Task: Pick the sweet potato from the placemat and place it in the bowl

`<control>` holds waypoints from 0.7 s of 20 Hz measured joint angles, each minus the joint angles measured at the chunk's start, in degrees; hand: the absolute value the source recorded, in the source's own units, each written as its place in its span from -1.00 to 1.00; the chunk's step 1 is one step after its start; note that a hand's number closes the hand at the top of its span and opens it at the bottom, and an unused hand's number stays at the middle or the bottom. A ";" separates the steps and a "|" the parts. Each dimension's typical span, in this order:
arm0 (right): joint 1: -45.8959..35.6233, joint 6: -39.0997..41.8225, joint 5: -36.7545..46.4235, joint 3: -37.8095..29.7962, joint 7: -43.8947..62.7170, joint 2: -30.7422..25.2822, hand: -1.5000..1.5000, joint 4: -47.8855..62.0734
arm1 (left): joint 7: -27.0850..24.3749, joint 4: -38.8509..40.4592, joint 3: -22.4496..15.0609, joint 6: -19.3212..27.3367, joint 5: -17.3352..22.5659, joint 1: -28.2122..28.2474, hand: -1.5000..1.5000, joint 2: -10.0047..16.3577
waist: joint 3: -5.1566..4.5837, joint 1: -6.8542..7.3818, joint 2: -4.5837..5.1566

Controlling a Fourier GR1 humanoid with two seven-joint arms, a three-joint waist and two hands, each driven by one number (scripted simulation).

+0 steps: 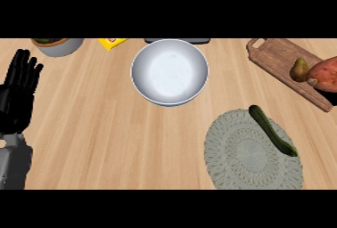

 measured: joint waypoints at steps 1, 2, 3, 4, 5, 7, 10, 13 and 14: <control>-1.58 -0.13 -0.41 1.19 2.52 1.11 1.00 -0.32 | 0.08 0.01 -0.01 0.19 -0.07 -0.11 0.00 -0.12 | 0.00 -0.01 0.01; -3.27 -0.33 -0.56 2.63 5.23 2.31 1.00 -0.55 | 0.29 -0.61 0.06 0.16 0.07 0.47 0.00 -0.16 | 0.01 0.08 -0.01; -5.37 -0.76 -0.22 4.21 6.97 3.25 1.00 0.21 | 0.73 -0.24 0.32 0.00 0.32 -0.19 0.00 0.19 | 0.01 0.13 0.03; -7.70 -0.90 -0.22 5.24 8.54 3.83 1.00 1.43 | 0.88 -0.48 0.14 0.11 0.24 -0.01 0.00 -0.04 | 0.01 0.20 0.05; -8.76 -1.25 0.24 6.65 9.23 4.76 1.00 2.49 | 0.75 -0.58 0.15 0.09 0.19 0.17 0.00 -0.05 | 0.00 0.23 0.07; -13.28 -1.53 0.94 9.23 11.63 6.27 1.00 5.73 | 0.28 0.53 0.48 -0.45 0.42 -0.74 0.00 0.44 | 0.01 0.35 0.15; -16.41 -3.57 3.78 13.48 12.19 9.63 1.00 10.61 | 0.58 0.52 0.25 -0.38 0.28 -1.39 0.00 0.39 | 0.02 0.47 0.23; -18.80 -6.18 6.60 16.93 11.86 13.23 1.00 16.16 | 0.10 0.76 0.26 -0.72 0.55 -1.02 0.00 0.11 | 0.03 0.64 0.29; -19.96 -6.71 7.09 17.54 11.67 14.23 1.00 18.18 | 0.18 0.85 0.09 -0.51 0.30 -1.16 0.00 -0.02 | 0.04 0.61 0.31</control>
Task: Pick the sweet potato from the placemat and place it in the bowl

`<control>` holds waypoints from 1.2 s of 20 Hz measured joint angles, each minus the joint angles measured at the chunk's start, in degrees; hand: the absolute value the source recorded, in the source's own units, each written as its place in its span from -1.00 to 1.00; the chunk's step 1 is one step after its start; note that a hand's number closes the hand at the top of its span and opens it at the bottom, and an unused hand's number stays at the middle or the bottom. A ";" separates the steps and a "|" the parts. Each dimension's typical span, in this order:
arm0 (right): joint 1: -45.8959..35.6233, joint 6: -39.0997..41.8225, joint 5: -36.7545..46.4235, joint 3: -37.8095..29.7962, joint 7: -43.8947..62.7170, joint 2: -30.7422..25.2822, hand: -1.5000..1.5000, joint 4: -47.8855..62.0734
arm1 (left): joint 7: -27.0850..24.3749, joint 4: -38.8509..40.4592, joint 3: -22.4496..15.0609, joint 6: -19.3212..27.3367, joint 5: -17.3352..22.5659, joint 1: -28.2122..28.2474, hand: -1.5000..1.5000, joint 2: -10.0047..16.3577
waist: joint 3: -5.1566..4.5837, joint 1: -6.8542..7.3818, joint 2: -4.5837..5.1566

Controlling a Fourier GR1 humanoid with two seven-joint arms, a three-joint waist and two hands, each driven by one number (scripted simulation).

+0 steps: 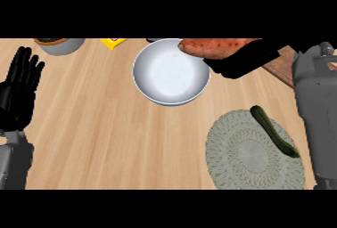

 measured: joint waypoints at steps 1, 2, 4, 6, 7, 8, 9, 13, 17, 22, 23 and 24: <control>-0.53 -1.21 1.05 1.02 -0.44 1.34 1.00 1.99 | -0.06 0.20 -0.02 -0.07 -0.03 -0.08 0.00 0.01 | 0.00 0.01 0.01; -1.17 -2.17 1.92 1.84 -0.84 2.52 1.00 4.15 | 0.13 0.33 -0.08 0.25 -0.13 -0.53 0.00 -0.15 | 0.00 0.01 0.03; -2.53 -4.19 3.59 2.98 -1.11 4.74 1.00 7.74 | 0.07 -0.21 0.37 -0.28 0.46 0.43 0.00 0.04 | 0.02 0.05 0.01; -2.11 -6.76 5.85 4.85 -2.49 6.91 1.00 10.80 | -0.62 0.24 0.80 -1.12 0.83 0.78 0.00 0.50 | 0.01 -0.03 0.01; -1.46 -8.15 7.02 5.74 -4.01 7.63 1.00 12.78 | -0.69 0.28 0.49 -0.65 0.28 0.66 0.00 0.26 | 0.01 -0.03 0.04; -2.11 -9.69 8.33 6.12 -5.02 8.24 1.00 15.41 | -0.63 0.53 0.76 -1.06 0.59 0.39 0.00 0.63 | 0.02 0.02 0.09; -1.87 -11.07 9.79 6.93 -5.61 8.85 1.00 16.98 | -0.79 0.54 0.83 -1.31 0.70 0.80 0.00 0.65 | 0.02 -0.01 0.07; -3.63 -16.00 14.51 8.26 -7.13 11.06 1.00 26.38 | -0.50 0.46 0.82 -1.28 0.71 0.16 0.00 0.74 | 0.03 0.09 0.14; -3.68 -22.32 15.81 6.47 -7.36 13.22 -1.00 34.80 | -0.16 -0.97 0.28 -0.71 0.31 0.98 0.00 0.04 | 0.05 0.33 0.19; -2.82 -31.25 10.63 4.12 -13.00 14.68 -1.00 42.28 | 0.21 0.15 -0.24 0.20 -0.41 -0.93 0.00 -0.40 | 0.07 0.71 0.43; -2.58 -32.99 8.98 3.75 -14.39 14.81 -1.00 43.04 | -0.09 -0.08 -0.32 0.15 -0.42 -0.44 0.00 -0.60 | 0.08 0.90 0.44; -2.96 -34.47 7.43 3.21 -15.98 14.92 -1.00 43.94 | 0.00 -0.06 -0.70 0.38 -0.75 -0.81 0.00 -0.81 | 0.09 1.00 0.48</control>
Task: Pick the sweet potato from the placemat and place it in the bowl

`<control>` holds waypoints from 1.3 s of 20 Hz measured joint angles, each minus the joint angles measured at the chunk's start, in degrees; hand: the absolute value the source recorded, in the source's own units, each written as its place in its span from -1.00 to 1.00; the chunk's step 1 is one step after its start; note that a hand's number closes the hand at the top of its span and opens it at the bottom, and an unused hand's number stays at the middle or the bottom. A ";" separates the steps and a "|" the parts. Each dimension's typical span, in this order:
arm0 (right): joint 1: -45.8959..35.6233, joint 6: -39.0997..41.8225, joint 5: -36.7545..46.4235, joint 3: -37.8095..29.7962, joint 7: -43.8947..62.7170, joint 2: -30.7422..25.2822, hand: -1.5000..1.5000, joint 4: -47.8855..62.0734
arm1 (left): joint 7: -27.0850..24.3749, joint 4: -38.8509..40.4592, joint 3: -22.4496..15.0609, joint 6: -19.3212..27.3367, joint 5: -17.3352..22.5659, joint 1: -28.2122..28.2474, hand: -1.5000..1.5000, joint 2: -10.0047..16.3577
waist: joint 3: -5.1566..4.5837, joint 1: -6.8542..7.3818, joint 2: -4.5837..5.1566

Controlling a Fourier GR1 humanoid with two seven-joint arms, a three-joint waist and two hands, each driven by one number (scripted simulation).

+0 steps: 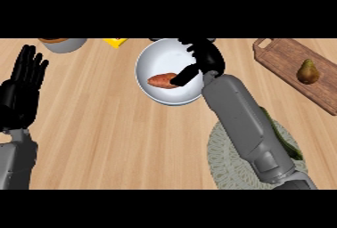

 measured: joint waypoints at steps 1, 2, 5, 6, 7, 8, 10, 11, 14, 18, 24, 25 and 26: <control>0.09 -1.96 -1.25 -0.50 -1.73 0.08 -1.00 0.65 | -0.06 -0.06 0.12 -0.25 0.19 0.08 0.00 0.14 | 0.00 0.11 0.00; -0.14 -3.95 -2.33 -0.95 -3.32 0.15 -1.00 1.24 | -0.43 0.26 0.10 -0.40 0.28 0.23 0.00 -0.03 | 0.01 0.16 0.02; -0.15 -9.98 -3.46 -3.79 -8.30 0.08 -1.00 1.98 | -0.59 -0.16 0.42 -0.77 0.36 0.99 0.00 0.44 | 0.01 -0.07 -0.03; -0.03 -11.84 -3.66 -4.66 -9.57 0.02 -1.00 2.07 | -0.57 -0.75 0.06 -0.66 0.26 1.69 0.00 -0.04 | 0.01 -0.18 -0.11; 0.01 -13.70 -3.92 -5.67 -10.86 -0.20 -1.00 2.40 | -0.61 -0.99 0.10 -0.67 0.24 1.91 0.00 0.01 | 0.00 -0.28 -0.14; -0.08 -15.14 -4.39 -6.71 -11.75 -0.39 -1.00 2.40 | -0.04 -1.40 0.25 -0.52 0.30 1.79 0.00 0.18 | 0.01 -0.43 -0.19; 0.63 -16.98 -5.35 -8.61 -13.17 -1.66 -1.00 1.84 | 0.51 -1.99 0.55 -0.66 0.58 2.25 0.00 0.46 | 0.00 -0.83 -0.34; 1.43 -17.55 -6.03 -9.54 -13.81 -2.33 -1.00 1.12 | 0.52 -2.36 0.81 -0.79 0.74 2.75 0.00 0.62 | 0.00 -1.05 -0.42; 2.28 -17.40 -8.74 -12.91 -14.83 -5.43 -1.00 -0.41 | -0.30 -1.02 1.03 -0.78 0.56 2.48 0.00 0.59 | 0.00 -1.64 -0.49; 6.18 -14.70 -13.35 -17.05 -18.56 -9.63 -1.00 -2.62 | 0.46 -2.71 1.05 -0.52 0.70 3.74 0.00 0.27 | -0.01 -1.87 -0.62; 13.80 -6.70 -20.83 -22.37 -25.17 -16.27 -1.00 -6.40 | -1.38 -1.42 1.43 -0.47 0.17 4.13 0.00 0.15 | -0.01 -2.20 -0.63; 15.43 -5.21 -21.95 -22.89 -25.34 -17.12 -1.00 -7.86 | -0.73 -2.10 1.72 -0.70 0.50 4.38 0.00 0.53 | -0.01 -2.26 -0.69; 16.35 -3.75 -23.06 -23.74 -26.16 -18.27 -1.00 -7.74 | -0.11 -2.60 1.50 -0.35 0.41 4.12 0.00 0.33 | -0.01 -2.21 -0.69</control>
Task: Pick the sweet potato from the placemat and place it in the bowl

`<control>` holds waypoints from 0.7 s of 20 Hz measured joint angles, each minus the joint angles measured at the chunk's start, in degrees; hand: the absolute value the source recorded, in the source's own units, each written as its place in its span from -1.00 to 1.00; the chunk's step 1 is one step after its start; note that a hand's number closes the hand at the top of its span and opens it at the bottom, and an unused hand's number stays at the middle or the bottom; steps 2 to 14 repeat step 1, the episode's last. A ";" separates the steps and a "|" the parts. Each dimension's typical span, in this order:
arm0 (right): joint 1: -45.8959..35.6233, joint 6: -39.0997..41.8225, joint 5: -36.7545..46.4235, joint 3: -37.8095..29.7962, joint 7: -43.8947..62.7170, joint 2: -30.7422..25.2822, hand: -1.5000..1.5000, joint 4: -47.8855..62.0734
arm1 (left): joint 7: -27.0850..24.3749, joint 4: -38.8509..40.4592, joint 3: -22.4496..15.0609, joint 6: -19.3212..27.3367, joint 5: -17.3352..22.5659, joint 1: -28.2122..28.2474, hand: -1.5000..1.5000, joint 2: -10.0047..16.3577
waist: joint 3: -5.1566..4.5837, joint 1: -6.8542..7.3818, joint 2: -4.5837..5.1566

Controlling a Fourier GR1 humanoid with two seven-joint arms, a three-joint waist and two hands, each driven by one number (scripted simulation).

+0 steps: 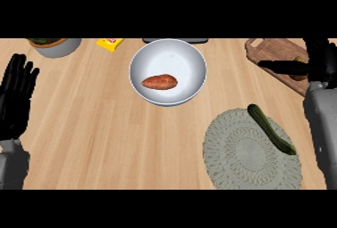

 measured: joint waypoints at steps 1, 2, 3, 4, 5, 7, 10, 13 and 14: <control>0.96 1.42 -0.98 -0.85 -1.88 -1.06 -1.00 0.81 | -0.26 0.60 0.58 -0.67 0.53 -0.11 0.00 0.55 | 0.00 0.08 0.05; 0.96 1.42 -0.98 -0.85 -1.88 -1.06 -1.00 0.81 | -0.26 0.60 0.58 -0.67 0.53 -0.11 0.00 0.55 | 0.00 0.08 0.05; 0.96 1.42 -0.98 -0.85 -1.88 -1.06 -1.00 0.81 | -0.26 0.60 0.58 -0.67 0.53 -0.11 0.00 0.55 | 0.00 0.08 0.05; 0.96 1.42 -0.98 -0.85 -1.88 -1.06 -1.00 0.81 | -0.26 0.60 0.58 -0.67 0.53 -0.11 0.00 0.55 | 0.00 0.08 0.05; 0.96 1.42 -0.98 -0.85 -1.88 -1.06 -1.00 0.81 | -0.26 0.60 0.58 -0.67 0.53 -0.11 0.00 0.55 | 0.00 0.08 0.05; 0.96 1.42 -0.98 -0.85 -1.88 -1.06 -1.00 0.81 | -0.26 0.60 0.58 -0.67 0.53 -0.11 0.00 0.55 | 0.00 0.08 0.05; 0.96 1.42 -0.98 -0.85 -1.88 -1.06 -1.00 0.81 | -0.26 0.60 0.58 -0.67 0.53 -0.11 0.00 0.55 | 0.00 0.08 0.05; 0.96 1.42 -0.98 -0.85 -1.88 -1.06 -1.00 0.81 | -0.26 0.60 0.58 -0.67 0.53 -0.11 0.00 0.55 | 0.00 0.08 0.05; 0.96 1.42 -0.98 -0.85 -1.88 -1.06 -1.00 0.81 | -0.26 0.60 0.58 -0.67 0.53 -0.11 0.00 0.55 | 0.00 0.08 0.05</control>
